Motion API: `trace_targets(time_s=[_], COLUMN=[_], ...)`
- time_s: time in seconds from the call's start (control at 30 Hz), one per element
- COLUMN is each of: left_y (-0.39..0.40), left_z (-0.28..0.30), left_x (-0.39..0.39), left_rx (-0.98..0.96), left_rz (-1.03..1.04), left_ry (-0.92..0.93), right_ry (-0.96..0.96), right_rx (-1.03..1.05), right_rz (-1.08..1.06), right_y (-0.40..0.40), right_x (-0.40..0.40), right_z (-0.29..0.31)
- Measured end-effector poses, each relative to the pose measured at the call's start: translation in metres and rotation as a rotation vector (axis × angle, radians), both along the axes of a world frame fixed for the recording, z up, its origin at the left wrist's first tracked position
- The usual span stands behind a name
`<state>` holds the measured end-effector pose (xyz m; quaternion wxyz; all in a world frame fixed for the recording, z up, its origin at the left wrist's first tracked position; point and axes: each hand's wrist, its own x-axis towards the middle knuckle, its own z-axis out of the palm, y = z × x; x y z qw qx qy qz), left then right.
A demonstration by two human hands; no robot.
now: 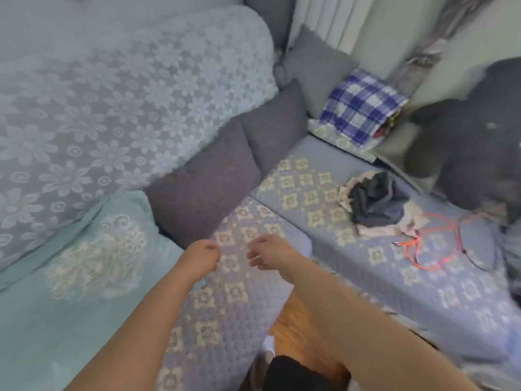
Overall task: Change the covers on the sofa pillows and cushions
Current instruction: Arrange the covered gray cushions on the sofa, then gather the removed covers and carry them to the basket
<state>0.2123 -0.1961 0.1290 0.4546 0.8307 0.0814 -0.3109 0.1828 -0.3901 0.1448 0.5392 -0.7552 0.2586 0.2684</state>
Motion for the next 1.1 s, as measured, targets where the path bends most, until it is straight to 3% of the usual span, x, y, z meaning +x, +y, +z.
trace_targets(time_s=[0.1, 0.2, 0.3, 0.43, 0.53, 0.63, 0.8, 0.93, 1.1], left_y=[-0.075, -0.147, -0.209, -0.301, -0.382, -0.453, -0.542, -0.569, -0.558], left_z=[0.023, 0.035, 0.032, 0.001, -0.042, -0.075, -0.098, -0.103, -0.095], left_x=[-0.002, 0.000, 0.007, 0.029, 0.050, 0.060, 0.083, 0.094, 0.104], left_rx=[-0.060, -0.123, -0.137, -0.098, -0.060, 0.024, 0.085, 0.136, 0.155], left_rz=[-0.177, -0.274, -0.308, -0.298, -0.199, -0.155, -0.195, -0.241, -0.224], left_ry=[0.004, 0.005, -0.004, -0.022, 0.007, 0.109, 0.190, 0.224, 0.209], right_ry=[0.016, -0.009, 0.014, 0.049, 0.066, 0.205, 0.196, 0.005, 0.154], right_rx=[-0.022, -0.051, -0.160, -0.129, -0.082, -0.028, -0.006, -0.110, -0.282], right_rz=[-0.088, -0.353, -0.526, -0.573, -0.567, -0.503, -0.363, -0.357, -0.248], right_y=[-0.086, -0.179, -0.270, -0.379, -0.443, -0.481, -0.540, -0.593, -0.642], right_x=[-0.044, -0.078, -0.097, -0.074, -0.034, -0.017, 0.022, 0.096, 0.164], right_z=[0.004, 0.006, -0.006, -0.063, -0.121, -0.166, -0.197, -0.217, -0.239])
